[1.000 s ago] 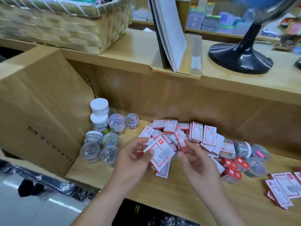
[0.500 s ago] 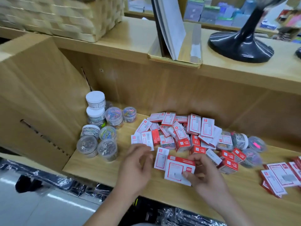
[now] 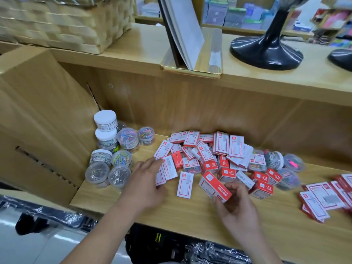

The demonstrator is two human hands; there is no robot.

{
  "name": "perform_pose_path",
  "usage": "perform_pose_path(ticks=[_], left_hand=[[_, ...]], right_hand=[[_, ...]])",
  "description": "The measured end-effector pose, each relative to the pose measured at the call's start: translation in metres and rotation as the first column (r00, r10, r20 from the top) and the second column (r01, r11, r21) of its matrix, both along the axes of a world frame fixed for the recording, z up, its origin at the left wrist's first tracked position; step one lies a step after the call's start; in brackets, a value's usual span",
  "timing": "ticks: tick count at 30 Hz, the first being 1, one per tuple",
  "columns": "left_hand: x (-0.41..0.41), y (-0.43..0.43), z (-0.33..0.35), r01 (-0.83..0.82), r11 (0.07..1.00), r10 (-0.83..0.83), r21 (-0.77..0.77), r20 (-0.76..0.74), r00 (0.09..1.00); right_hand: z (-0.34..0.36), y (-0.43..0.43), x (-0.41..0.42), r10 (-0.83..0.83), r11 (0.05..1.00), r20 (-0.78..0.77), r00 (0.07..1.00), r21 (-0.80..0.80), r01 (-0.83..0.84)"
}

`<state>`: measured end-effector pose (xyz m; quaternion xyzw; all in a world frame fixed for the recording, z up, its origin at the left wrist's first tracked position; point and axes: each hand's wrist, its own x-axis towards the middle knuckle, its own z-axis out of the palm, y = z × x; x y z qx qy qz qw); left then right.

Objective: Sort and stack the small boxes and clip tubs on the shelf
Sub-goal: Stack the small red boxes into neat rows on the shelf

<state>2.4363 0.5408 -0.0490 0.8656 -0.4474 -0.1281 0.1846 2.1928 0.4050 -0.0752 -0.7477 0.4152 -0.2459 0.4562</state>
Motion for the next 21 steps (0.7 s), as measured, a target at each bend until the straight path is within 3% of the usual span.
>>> perform_pose_path(ticks=[4, 8, 10, 16, 21], left_hand=[[-0.017, 0.006, 0.004, -0.029, 0.999, 0.030, -0.016, 0.100, 0.995], [-0.017, -0.005, 0.001, -0.059, 0.970, 0.087, -0.236, 0.110, 0.990], [-0.008, -0.015, -0.004, -0.026, 0.981, 0.053, -0.192, 0.138, 0.989], [0.006, -0.025, -0.006, -0.007, 0.990, -0.002, -0.138, -0.064, 0.998], [0.004, -0.021, -0.009, -0.016, 0.988, 0.002, -0.156, -0.088, 0.996]], right_hand=[[0.007, -0.006, 0.000, 0.022, 0.999, -0.105, 0.994, -0.046, -0.027], [0.016, -0.010, 0.003, 0.037, 0.992, -0.216, 0.976, -0.110, -0.062], [0.019, -0.012, 0.004, 0.042, 0.985, -0.265, 0.963, -0.152, -0.085], [0.018, -0.019, 0.004, 0.037, 0.984, -0.343, 0.939, -0.149, -0.094], [0.018, -0.016, 0.004, 0.002, 0.985, -0.350, 0.937, -0.159, -0.061]])
